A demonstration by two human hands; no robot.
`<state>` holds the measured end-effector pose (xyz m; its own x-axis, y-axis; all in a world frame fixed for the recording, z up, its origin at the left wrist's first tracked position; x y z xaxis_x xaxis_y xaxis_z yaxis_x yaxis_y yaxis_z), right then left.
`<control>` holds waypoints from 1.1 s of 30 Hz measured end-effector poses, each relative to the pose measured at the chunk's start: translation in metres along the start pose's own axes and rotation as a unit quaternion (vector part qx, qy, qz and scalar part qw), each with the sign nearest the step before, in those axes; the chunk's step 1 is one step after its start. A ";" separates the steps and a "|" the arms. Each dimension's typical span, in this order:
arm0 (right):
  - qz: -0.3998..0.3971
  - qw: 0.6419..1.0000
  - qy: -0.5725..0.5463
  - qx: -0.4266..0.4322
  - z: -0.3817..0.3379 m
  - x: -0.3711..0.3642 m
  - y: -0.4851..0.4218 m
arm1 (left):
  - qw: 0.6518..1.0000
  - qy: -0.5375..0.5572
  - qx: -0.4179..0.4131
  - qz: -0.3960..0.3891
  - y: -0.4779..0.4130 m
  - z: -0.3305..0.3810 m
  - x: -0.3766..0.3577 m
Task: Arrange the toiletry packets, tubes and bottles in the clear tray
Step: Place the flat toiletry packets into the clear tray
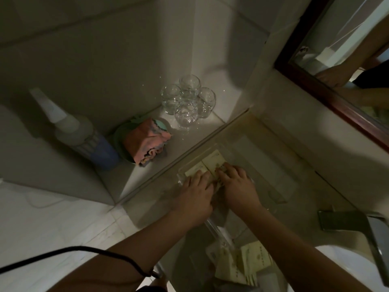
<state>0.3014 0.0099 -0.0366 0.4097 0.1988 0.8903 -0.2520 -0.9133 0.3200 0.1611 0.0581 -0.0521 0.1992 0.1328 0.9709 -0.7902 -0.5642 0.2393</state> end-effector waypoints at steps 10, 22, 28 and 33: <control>0.008 0.999 -0.036 -0.004 0.000 0.010 0.010 | 0.999 0.045 0.012 -0.008 0.005 -0.001 0.015; 0.137 0.978 -0.152 -0.049 0.036 0.028 0.119 | 0.991 0.090 -0.084 0.045 0.043 0.056 0.048; 0.170 0.955 -0.205 -0.130 0.066 0.018 0.180 | 0.980 0.148 -0.099 0.084 0.071 0.091 0.046; 0.141 0.922 -0.279 -0.229 0.088 -0.012 0.206 | 0.978 0.194 0.034 0.063 0.103 0.097 0.022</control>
<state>0.3212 -0.2119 -0.0101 0.6264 -0.3548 0.6941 -0.7090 -0.6293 0.3182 0.1402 -0.0763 -0.0072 -0.1432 0.3504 0.9256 -0.7517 -0.6468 0.1286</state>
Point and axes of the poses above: each hand's wrist, its own y-axis away from the middle knuckle, its own x-axis out of the back of the hand, z = x × y, the point moved 1 cm from there along -y, towards the middle knuckle, and after that the axes turned 13 degrees about -y, right-handed, at the moved point
